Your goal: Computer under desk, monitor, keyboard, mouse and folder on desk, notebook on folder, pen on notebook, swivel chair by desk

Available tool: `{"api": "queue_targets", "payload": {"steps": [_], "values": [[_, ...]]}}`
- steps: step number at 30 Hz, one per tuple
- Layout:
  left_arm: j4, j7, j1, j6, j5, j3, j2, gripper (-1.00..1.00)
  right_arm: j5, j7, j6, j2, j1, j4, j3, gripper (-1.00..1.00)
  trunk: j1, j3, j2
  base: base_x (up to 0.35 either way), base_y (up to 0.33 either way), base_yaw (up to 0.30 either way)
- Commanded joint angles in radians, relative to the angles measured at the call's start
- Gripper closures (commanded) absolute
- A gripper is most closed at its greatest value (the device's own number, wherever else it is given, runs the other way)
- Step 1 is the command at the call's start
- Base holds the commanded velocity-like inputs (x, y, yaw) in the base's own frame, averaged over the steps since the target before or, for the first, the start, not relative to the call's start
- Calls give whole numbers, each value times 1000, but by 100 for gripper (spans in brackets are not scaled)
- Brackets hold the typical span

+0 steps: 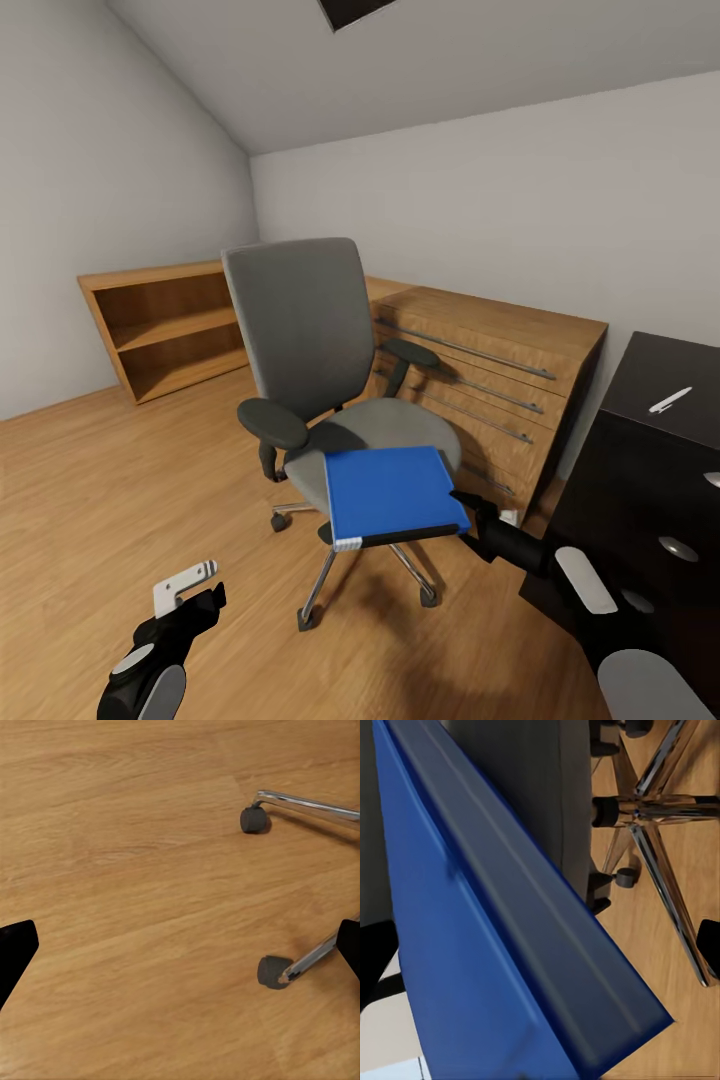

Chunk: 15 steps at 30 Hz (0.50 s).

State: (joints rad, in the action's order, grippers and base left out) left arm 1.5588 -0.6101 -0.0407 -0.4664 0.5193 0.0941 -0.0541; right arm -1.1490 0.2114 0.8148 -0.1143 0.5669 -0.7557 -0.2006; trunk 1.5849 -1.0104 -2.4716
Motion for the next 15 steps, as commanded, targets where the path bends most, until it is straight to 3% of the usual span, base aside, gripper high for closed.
{"api": "queue_targets", "payload": {"steps": [1,15], "values": [[1,-10,-1,-2,9,2,-1,-100,6,6,5,0,1,1,-2,-100,0,-1,0,0,0,0],[1,-10,-1,-2,9,1,-1,-100,6,5,8,1,1,6,6,-100,0,-1,0,0,0,0]]}}
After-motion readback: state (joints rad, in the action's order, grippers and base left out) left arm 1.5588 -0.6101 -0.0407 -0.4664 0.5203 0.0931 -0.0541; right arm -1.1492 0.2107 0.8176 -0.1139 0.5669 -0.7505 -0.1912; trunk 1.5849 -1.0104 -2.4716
